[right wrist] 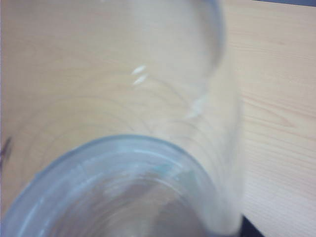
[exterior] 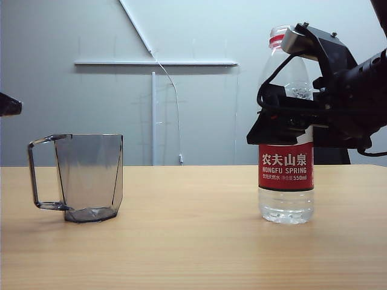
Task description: Pick up the mineral water bottle on the table and pour water into the mug until it's half full.
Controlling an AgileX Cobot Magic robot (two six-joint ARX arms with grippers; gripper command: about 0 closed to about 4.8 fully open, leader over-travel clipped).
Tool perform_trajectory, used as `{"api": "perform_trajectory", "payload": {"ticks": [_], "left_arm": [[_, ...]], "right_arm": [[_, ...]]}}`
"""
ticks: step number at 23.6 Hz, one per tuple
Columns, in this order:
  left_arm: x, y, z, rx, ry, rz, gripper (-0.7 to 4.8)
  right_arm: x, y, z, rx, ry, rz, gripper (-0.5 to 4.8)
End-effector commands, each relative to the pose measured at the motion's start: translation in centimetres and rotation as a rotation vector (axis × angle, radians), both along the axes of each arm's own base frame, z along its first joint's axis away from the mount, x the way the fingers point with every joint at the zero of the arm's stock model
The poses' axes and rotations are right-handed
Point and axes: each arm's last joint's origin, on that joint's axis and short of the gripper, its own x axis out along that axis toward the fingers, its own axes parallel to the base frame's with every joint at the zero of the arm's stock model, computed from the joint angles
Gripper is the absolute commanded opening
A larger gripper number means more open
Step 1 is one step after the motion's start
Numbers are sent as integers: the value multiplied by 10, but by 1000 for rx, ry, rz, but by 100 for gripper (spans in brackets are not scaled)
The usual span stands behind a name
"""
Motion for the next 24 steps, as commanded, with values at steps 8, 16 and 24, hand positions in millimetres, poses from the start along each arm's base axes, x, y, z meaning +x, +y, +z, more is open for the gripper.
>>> {"api": "perform_trajectory", "payload": {"ticks": [8, 16, 24], "left_arm": [[0, 0, 2, -9, -6, 1, -2], [0, 0, 2, -9, -6, 4, -2], [8, 11, 2, -9, -7, 136, -2]], "right_arm": [[0, 1, 3, 16, -22, 3, 268], [2, 4, 10, 10, -83, 52, 260], [16, 25, 44, -152, -228, 157, 260]]}}
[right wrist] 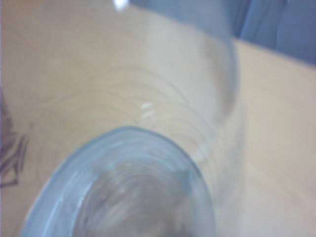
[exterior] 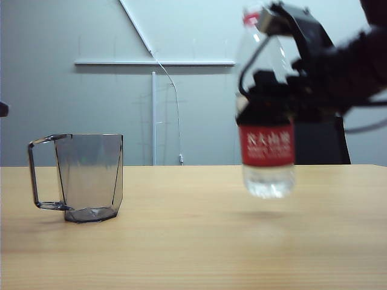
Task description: Pick up the mineral water bottle on the table and pour water into the mug until it's half full.
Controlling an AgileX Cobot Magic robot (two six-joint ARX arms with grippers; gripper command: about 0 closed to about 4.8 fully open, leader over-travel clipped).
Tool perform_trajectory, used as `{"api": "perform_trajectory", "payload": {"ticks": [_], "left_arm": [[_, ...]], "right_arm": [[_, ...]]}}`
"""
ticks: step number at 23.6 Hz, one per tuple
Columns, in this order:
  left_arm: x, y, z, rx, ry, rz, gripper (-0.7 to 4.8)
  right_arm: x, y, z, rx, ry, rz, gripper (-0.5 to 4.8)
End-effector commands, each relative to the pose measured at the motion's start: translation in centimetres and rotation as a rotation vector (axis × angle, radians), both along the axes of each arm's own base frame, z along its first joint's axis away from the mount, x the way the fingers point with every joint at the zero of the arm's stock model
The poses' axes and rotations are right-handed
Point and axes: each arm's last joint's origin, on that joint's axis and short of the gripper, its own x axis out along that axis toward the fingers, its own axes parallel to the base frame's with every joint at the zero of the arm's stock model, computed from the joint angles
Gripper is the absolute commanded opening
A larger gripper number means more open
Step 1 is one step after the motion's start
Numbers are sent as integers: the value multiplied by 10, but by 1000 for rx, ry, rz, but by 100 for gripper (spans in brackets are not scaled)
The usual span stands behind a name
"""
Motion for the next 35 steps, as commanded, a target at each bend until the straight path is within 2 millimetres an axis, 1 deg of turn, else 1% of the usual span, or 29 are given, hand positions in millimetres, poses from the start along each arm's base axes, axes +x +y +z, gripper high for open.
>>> {"api": "perform_trajectory", "payload": {"ticks": [1, 4, 6, 9, 10, 11, 15, 19, 21, 24, 27, 32, 35], "left_arm": [[1, 1, 2, -8, -7, 17, -2], [1, 2, 2, -8, -6, 23, -2], [2, 3, 2, -8, -7, 32, -2], [3, 4, 2, -8, -7, 52, -2], [3, 5, 2, -8, -7, 59, -2], [3, 5, 2, -8, -7, 64, -2], [3, 5, 2, -8, -7, 64, -2], [3, 5, 2, -8, -7, 65, -2], [3, 5, 2, -8, -7, 65, -2], [3, 5, 2, -8, -7, 65, -2], [3, 6, 2, -8, -7, 67, -2], [3, 6, 2, -8, -7, 66, -2], [3, 6, 2, -8, -7, 67, -2]], "right_arm": [[12, 12, 28, -40, -78, 52, 260], [27, 23, 39, -98, -103, 78, 260], [34, 28, 41, -131, -104, 93, 260], [42, 42, 41, -195, -113, 130, 260], [47, 51, 43, -233, -127, 153, 260], [50, 61, 43, -291, -148, 184, 260], [57, 83, 41, -449, -200, 215, 260], [63, 102, 39, -556, -251, 209, 260], [69, 113, 38, -642, -290, 195, 260], [72, 115, 38, -691, -315, 190, 260], [73, 114, 39, -783, -365, 183, 260], [73, 114, 40, -821, -388, 187, 260], [73, 115, 41, -875, -437, 200, 260]]}}
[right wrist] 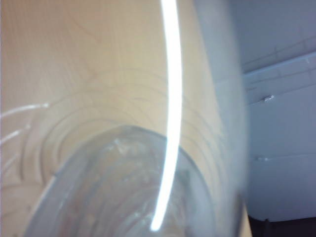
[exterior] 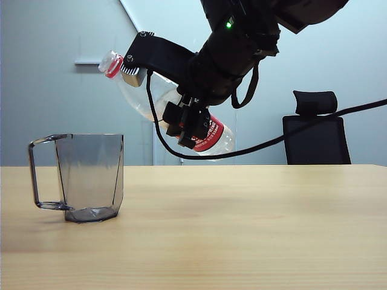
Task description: Pick up the mineral water bottle on the table and pour water into the mug until it's half full.
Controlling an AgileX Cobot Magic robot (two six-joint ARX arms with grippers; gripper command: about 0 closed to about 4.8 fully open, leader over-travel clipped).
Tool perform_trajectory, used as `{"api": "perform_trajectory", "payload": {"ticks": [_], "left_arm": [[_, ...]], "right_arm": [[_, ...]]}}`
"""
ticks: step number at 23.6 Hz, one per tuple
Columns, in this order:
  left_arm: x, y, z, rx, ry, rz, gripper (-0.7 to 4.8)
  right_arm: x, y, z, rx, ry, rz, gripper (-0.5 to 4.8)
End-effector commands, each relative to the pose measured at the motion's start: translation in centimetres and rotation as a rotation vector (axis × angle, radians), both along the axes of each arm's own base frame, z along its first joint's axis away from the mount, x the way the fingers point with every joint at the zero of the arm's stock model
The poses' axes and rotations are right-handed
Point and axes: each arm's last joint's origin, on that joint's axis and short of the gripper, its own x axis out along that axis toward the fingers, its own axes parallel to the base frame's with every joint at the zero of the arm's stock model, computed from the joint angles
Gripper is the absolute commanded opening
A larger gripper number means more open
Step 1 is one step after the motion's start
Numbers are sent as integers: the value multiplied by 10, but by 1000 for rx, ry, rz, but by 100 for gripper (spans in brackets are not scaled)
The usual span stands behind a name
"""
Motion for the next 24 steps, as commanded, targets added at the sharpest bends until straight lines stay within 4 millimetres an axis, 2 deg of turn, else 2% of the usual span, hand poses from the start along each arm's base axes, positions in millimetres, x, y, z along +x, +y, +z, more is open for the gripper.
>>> {"api": "perform_trajectory", "payload": {"ticks": [1, 9, 15, 24], "left_arm": [[0, 0, 2, -8, -7, 2, -2], [4, 8, 2, -7, -8, 91, -2], [3, 5, 2, -7, -7, 57, -2], [2, 4, 2, -8, -7, 51, -2]], "right_arm": [[2, 3, 17, -25, -141, 34, 260], [5, 6, 18, -106, -226, 69, 260], [12, 15, 9, -201, -252, 85, 260], [12, 15, 9, -260, -283, 99, 260]]}}
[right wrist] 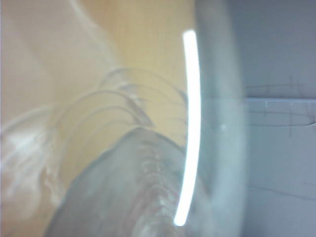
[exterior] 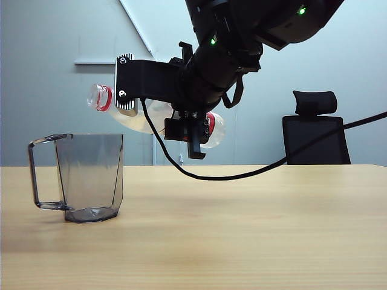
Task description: Pick up the mineral water bottle on the table and pour water into the mug until it's half full.
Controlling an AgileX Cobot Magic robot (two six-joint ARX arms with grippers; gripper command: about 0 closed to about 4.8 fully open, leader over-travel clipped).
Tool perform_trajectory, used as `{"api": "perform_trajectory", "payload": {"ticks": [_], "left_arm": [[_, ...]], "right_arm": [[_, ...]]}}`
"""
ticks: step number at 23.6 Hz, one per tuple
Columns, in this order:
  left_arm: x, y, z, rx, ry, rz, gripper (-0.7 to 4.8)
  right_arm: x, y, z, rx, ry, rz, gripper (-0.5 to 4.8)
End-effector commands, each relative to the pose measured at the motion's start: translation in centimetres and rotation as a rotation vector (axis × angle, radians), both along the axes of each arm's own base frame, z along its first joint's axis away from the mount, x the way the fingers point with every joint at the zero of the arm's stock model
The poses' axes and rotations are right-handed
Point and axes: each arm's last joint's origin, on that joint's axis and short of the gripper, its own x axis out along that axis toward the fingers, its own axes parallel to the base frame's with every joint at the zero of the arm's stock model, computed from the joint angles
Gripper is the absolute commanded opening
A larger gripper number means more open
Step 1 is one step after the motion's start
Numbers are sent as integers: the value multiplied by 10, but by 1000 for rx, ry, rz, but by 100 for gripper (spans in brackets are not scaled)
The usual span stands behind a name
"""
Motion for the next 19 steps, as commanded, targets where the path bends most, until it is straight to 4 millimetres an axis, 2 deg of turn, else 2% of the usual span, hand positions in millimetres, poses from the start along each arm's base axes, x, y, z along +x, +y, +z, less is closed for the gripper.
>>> {"api": "perform_trajectory", "payload": {"ticks": [1, 19], "left_arm": [[0, 0, 2, -8, -8, -1, -2], [0, 0, 2, -7, -8, 0, -2]], "right_arm": [[1, 3, 16, 23, -97, 9, 260], [2, 2, 22, -69, -204, -3, 260]]}}
